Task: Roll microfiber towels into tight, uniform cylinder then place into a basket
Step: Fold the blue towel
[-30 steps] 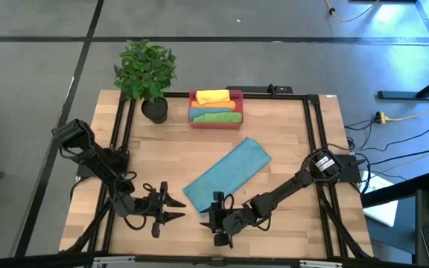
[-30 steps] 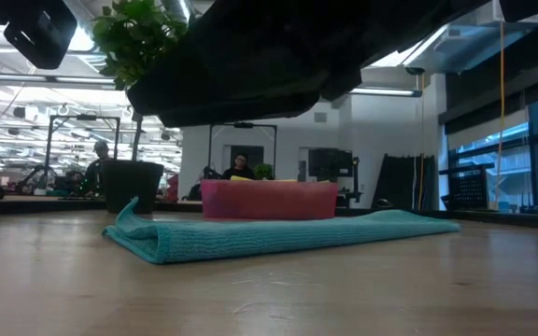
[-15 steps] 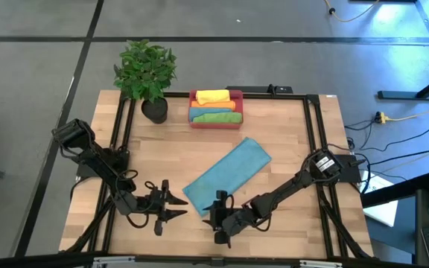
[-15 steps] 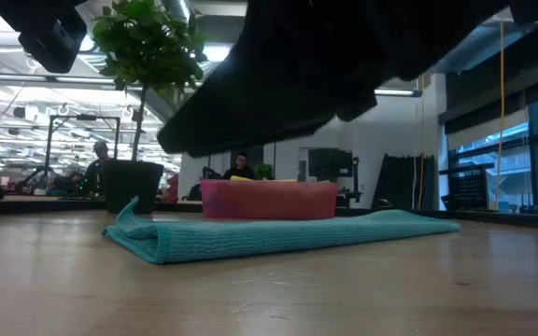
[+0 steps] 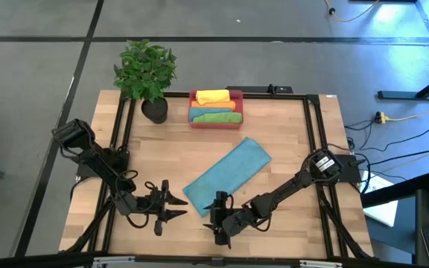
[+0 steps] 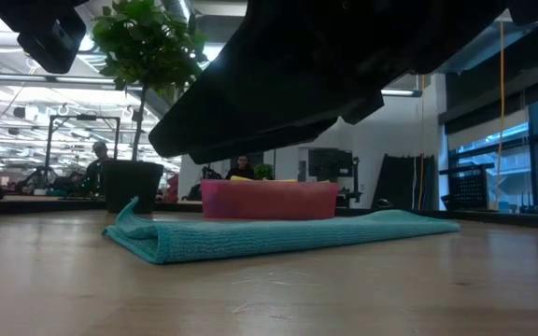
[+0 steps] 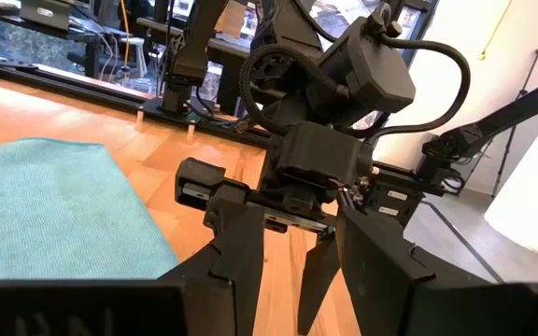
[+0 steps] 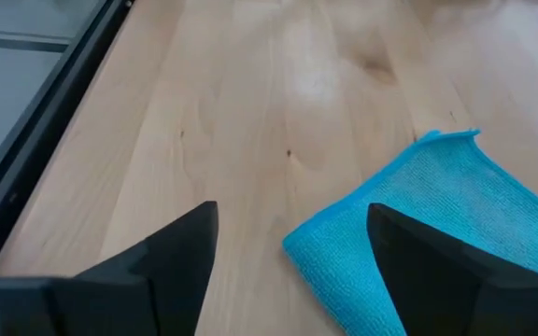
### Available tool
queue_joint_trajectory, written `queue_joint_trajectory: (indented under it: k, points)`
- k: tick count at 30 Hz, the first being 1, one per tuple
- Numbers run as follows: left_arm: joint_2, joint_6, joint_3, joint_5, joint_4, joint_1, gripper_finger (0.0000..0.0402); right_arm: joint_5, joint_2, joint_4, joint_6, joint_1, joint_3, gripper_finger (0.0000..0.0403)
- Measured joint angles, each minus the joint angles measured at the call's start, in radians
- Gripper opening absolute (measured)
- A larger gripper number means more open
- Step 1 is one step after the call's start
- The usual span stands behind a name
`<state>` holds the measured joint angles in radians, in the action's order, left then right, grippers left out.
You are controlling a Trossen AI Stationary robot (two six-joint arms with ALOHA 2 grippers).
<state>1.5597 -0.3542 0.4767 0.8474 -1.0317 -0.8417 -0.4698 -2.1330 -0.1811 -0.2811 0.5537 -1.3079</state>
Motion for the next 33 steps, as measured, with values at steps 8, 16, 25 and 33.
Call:
queue_joint_trajectory:
  k: [8,16,25,33]
  points:
    - [0.000,0.000,0.000,0.000,0.006,0.000,0.0134,0.000,0.000,0.000,0.001,0.000,0.000,0.0274]
    - [0.000,-0.008,0.000,-0.020,0.007,0.006,0.0191,0.000,0.000,0.000,-0.005,0.000,0.000,0.0273]
    - [0.000,-0.009,0.000,-0.024,0.006,0.013,0.0201,0.054,0.000,0.000,0.014,0.000,0.000,0.0273]
    - [0.000,-0.010,0.000,-0.024,0.006,0.013,0.0200,0.082,0.001,0.028,0.026,0.002,0.000,0.0273]
